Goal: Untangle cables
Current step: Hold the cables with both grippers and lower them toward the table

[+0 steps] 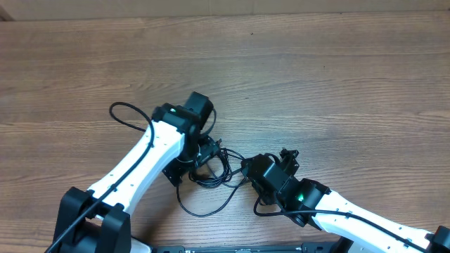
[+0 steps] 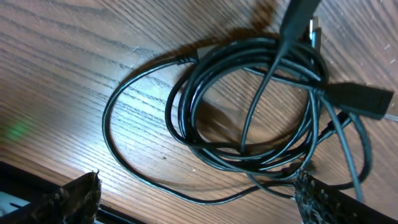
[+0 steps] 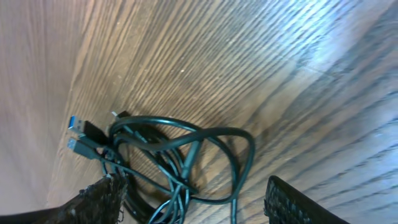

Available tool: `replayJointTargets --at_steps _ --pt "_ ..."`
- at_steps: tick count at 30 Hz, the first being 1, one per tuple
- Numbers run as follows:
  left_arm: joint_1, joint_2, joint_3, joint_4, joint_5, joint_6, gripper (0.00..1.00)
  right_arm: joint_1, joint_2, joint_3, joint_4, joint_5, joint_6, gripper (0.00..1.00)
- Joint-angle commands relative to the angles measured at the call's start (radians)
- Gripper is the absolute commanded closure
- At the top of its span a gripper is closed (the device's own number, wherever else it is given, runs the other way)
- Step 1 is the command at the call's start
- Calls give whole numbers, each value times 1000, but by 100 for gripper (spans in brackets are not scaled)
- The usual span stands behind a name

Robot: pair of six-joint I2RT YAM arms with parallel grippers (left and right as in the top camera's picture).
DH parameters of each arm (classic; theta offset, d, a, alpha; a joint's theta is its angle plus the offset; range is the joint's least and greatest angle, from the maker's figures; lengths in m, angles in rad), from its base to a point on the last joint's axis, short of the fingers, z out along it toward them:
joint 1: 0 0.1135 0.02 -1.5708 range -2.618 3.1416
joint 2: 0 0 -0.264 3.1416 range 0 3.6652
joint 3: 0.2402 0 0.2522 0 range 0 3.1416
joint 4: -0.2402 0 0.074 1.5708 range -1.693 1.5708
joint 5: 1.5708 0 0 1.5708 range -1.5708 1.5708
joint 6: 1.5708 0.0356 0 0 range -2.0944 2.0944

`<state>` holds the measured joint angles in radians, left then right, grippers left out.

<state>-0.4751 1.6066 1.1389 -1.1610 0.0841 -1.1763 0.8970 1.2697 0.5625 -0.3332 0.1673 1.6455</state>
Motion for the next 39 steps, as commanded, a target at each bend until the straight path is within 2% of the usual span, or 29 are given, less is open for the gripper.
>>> replayJointTargets --at_steps 1,2,4,9,15,19,21,22,23,24,28,29,31,32,33,35,39 --pt "-30 -8 -7 -18 -61 -63 6 -3 3 -6 -14 35 4 29" --pt "-32 -8 -10 -21 -61 -93 14 -3 3 -6 -23 40 4 29" --pt "-32 -8 -21 -19 -58 -149 18 -3 2 -6 -38 46 3 29" --pt "-32 -8 -84 15 -49 -291 11 -3 2 -6 -63 49 3 29" --pt "-47 -8 -163 146 48 -210 11 -3 2 -6 -71 58 -4 29" --pt "-58 -8 -208 185 39 -266 10 -3 2 -6 -74 68 -4 29" --pt "-58 -8 -244 225 23 -297 20 -3 2 -6 -79 68 -4 29" --pt "-58 -8 -266 248 0 -311 33 -3 2 -6 -87 68 -4 29" --pt "-58 -8 -282 263 -11 -322 39 -3 2 -6 -92 68 -4 29" --pt "-58 -8 -298 278 -15 -332 43 -3 2 -6 -98 68 -4 29" --pt "-58 -8 -371 377 -17 -343 42 -3 2 -6 -118 68 -3 29" --pt "-54 -8 -383 389 -19 -343 47 -3 2 -6 -118 68 -3 29" --pt "-46 -8 -386 393 -40 -343 70 -3 2 -6 -118 68 -4 31" --pt "-38 -8 -385 411 -61 -343 87 -3 2 -6 -120 59 -16 42" --pt "-34 -8 -385 418 -62 -343 96 -3 2 -6 -117 52 -51 53" --pt "-19 -8 -381 437 -54 -343 96 -3 -4 -5 -108 40 -117 60" --pt "28 -10 -333 406 19 -326 96 -3 -55 -5 -106 -21 -245 60"
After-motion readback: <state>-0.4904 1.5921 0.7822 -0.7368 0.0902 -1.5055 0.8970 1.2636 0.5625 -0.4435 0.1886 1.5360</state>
